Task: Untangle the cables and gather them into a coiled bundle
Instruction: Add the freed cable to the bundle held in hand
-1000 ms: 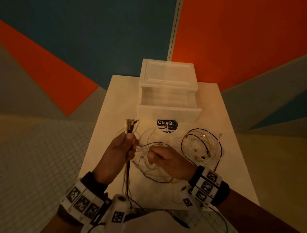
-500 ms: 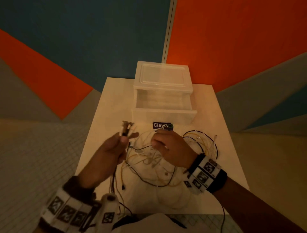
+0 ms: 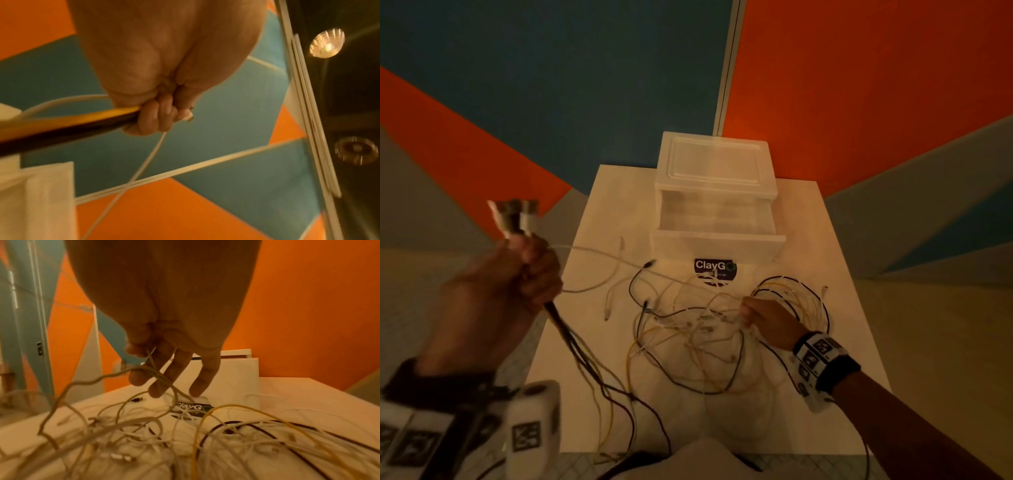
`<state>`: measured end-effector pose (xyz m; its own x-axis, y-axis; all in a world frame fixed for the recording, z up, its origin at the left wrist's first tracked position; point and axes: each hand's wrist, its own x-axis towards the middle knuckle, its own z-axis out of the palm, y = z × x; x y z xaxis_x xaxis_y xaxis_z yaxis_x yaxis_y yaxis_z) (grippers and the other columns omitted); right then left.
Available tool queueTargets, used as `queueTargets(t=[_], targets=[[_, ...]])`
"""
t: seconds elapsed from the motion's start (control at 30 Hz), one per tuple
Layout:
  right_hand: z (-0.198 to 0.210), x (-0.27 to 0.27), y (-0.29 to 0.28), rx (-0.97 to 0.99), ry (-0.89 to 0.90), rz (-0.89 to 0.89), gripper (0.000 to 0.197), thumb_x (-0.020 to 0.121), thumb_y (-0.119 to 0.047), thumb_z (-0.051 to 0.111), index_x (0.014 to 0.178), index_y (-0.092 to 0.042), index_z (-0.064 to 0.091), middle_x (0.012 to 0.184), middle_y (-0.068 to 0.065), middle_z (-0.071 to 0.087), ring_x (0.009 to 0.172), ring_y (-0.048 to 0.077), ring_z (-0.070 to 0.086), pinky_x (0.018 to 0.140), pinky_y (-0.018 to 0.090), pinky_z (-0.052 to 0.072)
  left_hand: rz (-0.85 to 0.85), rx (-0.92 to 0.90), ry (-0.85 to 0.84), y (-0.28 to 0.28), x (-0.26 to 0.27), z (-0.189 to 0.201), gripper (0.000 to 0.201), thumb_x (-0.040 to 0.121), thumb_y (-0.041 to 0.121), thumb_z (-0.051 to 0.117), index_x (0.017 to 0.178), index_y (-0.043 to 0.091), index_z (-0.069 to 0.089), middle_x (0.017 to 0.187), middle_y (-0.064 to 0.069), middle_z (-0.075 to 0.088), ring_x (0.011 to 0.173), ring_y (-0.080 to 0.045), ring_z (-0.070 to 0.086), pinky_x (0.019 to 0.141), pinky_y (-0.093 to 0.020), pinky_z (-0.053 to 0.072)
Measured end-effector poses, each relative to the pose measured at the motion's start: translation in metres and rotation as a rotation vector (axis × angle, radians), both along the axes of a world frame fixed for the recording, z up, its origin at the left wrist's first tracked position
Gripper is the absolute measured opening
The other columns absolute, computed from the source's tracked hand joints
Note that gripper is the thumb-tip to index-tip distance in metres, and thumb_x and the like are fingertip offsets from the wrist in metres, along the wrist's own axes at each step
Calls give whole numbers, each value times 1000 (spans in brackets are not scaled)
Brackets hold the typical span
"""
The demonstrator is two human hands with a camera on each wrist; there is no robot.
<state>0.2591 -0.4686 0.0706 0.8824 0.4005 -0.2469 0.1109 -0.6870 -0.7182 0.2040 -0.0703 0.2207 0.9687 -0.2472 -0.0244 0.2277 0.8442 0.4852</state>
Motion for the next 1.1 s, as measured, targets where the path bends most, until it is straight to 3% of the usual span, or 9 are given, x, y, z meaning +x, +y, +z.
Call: queueTargets(t=[0.1,0.17,0.3,0.4,0.63,0.8,0.9,1.0,1.1], targets=[[14,-3,17,65,-243,-42,31,99,-34,38,74,-18,48,76,-2,50,71,13,51,71,35,43,114,656,54,-31,-11,-17,18,86,26,62,76,12,60,70,-3,53,51,-9,43,48,-21,36],[38,-6,38,44,-427,3,34,99,-37,37,78,-16,53,88,-3,48,79,16,50,71,34,42,123,849,115,-63,-15,-26,18,85,29,63,79,12,61,72,-6,57,52,-9,43,47,-18,38],[87,-25,78,78,-438,177,25,101,-30,41,76,-30,43,77,-9,43,67,9,41,61,29,34,49,875,82,-105,-13,-35,34,98,19,44,97,-11,60,95,-20,69,54,-14,41,51,-25,31],[95,-42,101,41,-322,253,24,101,-31,41,81,-23,51,76,-5,49,67,13,46,61,31,35,53,724,133,-121,-12,-31,44,101,15,39,76,15,75,87,-10,69,54,-15,36,54,-29,30],[56,-45,80,240,-94,187,29,103,-25,41,78,-11,47,73,-4,47,67,7,44,65,25,37,-1,294,57,-87,-4,-18,14,85,18,61,78,11,50,73,-3,44,55,-9,33,53,-24,31],[-10,-33,-1,-18,132,30,29,103,-20,39,84,-14,60,83,9,62,79,22,59,87,45,50,36,-93,97,-11,8,-2,42,105,18,4,103,-2,41,95,-25,47,73,-25,29,71,-41,25],[-14,-32,-15,-35,95,-102,35,103,-23,38,72,-19,55,79,11,65,81,29,61,90,51,47,-21,-23,13,-4,13,-2,38,105,18,12,101,-1,45,93,-22,51,70,-25,35,68,-39,26],[16,-28,5,103,-130,-193,41,98,-41,37,84,-8,58,79,14,63,75,23,58,75,43,49,93,495,30,-30,3,-14,15,89,22,51,78,12,53,75,-4,53,53,-10,39,52,-23,35],[66,-26,21,373,-290,-341,27,98,-41,39,102,-17,53,68,7,52,55,20,45,54,35,38,137,673,74,-58,-6,-22,20,90,23,48,76,10,51,77,-11,60,49,-11,35,46,-22,34]])
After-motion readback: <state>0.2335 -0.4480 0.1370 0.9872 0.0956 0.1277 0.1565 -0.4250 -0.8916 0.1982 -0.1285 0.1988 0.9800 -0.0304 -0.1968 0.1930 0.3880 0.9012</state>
